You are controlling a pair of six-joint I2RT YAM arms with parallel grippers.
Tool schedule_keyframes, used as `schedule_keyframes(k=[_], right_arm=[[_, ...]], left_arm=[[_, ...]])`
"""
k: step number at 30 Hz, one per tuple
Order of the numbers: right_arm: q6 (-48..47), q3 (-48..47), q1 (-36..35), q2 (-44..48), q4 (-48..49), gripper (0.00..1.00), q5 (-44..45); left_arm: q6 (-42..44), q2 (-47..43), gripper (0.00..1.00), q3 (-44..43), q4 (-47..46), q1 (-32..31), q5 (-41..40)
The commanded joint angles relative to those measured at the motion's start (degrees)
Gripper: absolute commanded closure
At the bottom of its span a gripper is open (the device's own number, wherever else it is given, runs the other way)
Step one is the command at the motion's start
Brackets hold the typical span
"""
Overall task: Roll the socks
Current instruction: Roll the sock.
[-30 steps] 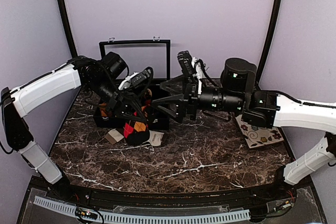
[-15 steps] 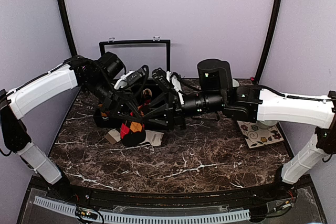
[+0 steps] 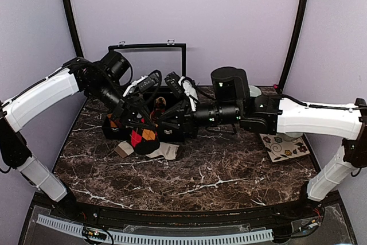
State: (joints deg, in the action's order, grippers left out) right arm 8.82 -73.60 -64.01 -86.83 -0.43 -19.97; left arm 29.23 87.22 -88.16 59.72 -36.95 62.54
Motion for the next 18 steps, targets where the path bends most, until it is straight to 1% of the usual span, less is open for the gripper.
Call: schedule_keyframes(k=[1,3,4,5,8,10,11,13,14,16,18], right_arm=[[7.4,-1.4,-1.5,-2.9,8.0,1.00,15.8],[10.4,0.6,-2.0,-2.8,12.2,1.00,20.4],[11.6,2.3,-2.1,-2.4,15.4,1.00,22.1],[13.0,4.2,-2.2,-2.1,19.1,1.00,23.6],[16.3,9.0,-2.2,-1.4,29.3,1.00,26.1],[17.1,10.2,-2.3,-1.7,33.6,1.00,26.5],[17.5,10.4,-2.4,-1.8,34.5,1.00,27.2],[18.5,11.4,-2.4,-1.9,37.0,1.00,28.5],[19.2,12.4,-2.3,-1.8,38.7,1.00,28.9],[20.4,13.7,-2.3,-1.7,41.2,1.00,29.5],[21.9,14.1,-2.3,-2.1,42.6,1.00,29.0]], left_arm=[[-3.0,-4.8,0.88,0.0,-8.2,-0.7,-10.6],[-3.9,-5.9,0.82,0.6,-10.8,-0.7,-13.0],[-4.1,-6.2,0.73,0.8,-11.6,-0.7,-13.5],[-4.1,-6.4,0.71,1.0,-12.1,-0.7,-13.7],[-3.4,-6.3,0.69,1.7,-12.2,-0.7,-12.8],[-2.8,-6.3,0.44,2.8,-12.6,-0.7,-12.5],[-2.8,-6.5,0.42,3.6,-13.1,-0.7,-12.5],[-3.3,-7.5,0.18,5.2,-14.9,-0.7,-13.2],[-3.4,-8.2,0.17,6.0,-15.9,-0.7,-13.8],[-3.4,-10.1,0.16,7.4,-18.4,-0.7,-16.2],[-2.2,-11.3,0.17,7.4,-19.0,-0.7,-18.8]])
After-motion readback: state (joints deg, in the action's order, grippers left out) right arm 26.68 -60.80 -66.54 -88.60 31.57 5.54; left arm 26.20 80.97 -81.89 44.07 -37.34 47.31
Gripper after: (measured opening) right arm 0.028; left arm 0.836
